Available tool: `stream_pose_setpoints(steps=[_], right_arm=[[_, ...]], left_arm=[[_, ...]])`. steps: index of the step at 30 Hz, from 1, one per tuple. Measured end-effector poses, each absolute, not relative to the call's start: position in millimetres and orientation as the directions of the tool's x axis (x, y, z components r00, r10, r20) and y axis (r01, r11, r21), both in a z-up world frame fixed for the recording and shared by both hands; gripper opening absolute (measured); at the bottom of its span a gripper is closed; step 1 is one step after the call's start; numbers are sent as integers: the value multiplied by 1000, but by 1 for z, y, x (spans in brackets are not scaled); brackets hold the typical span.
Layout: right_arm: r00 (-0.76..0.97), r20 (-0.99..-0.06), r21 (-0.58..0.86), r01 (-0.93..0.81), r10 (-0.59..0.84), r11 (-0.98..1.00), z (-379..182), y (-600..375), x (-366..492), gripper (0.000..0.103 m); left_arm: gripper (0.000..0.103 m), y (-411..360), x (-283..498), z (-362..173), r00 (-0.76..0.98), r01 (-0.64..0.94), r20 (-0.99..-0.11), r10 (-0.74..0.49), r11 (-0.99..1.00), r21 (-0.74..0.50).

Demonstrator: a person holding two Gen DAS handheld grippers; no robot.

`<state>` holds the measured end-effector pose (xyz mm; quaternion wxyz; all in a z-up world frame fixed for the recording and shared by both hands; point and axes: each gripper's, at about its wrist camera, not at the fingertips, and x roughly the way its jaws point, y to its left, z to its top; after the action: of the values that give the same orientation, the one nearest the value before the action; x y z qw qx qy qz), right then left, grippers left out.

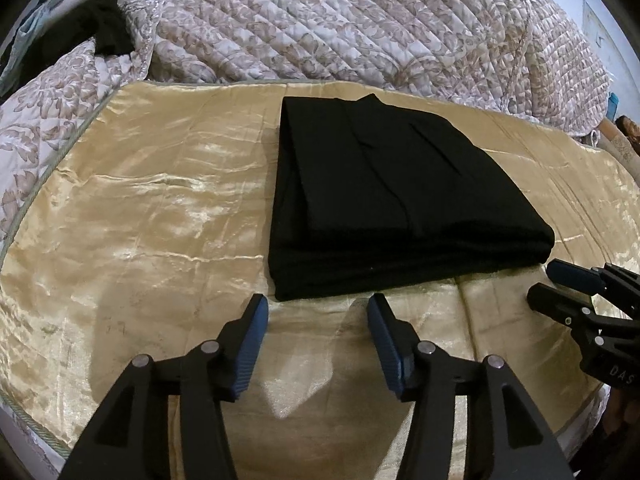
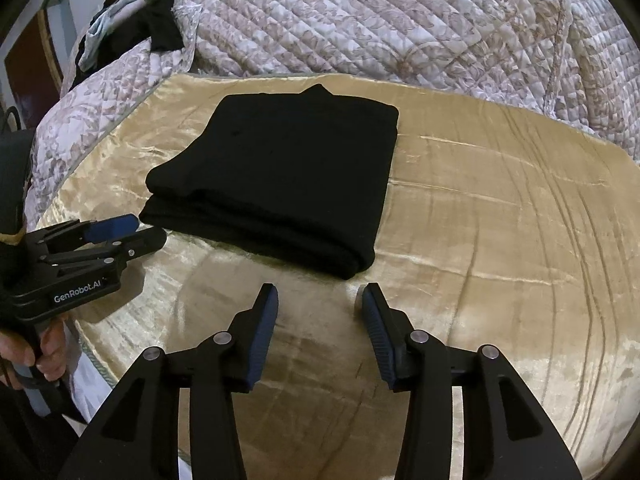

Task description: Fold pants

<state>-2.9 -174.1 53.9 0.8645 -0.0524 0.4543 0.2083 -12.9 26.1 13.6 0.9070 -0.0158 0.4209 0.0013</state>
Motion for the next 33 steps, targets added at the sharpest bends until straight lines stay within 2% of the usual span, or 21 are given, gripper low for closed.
stream_pose_setpoints(steps=[33], right_arm=[[501, -808, 96, -409, 311, 907, 52, -173, -3, 49]], left_arm=[[65, 24, -12, 12, 634, -9, -773, -14, 1000, -26]])
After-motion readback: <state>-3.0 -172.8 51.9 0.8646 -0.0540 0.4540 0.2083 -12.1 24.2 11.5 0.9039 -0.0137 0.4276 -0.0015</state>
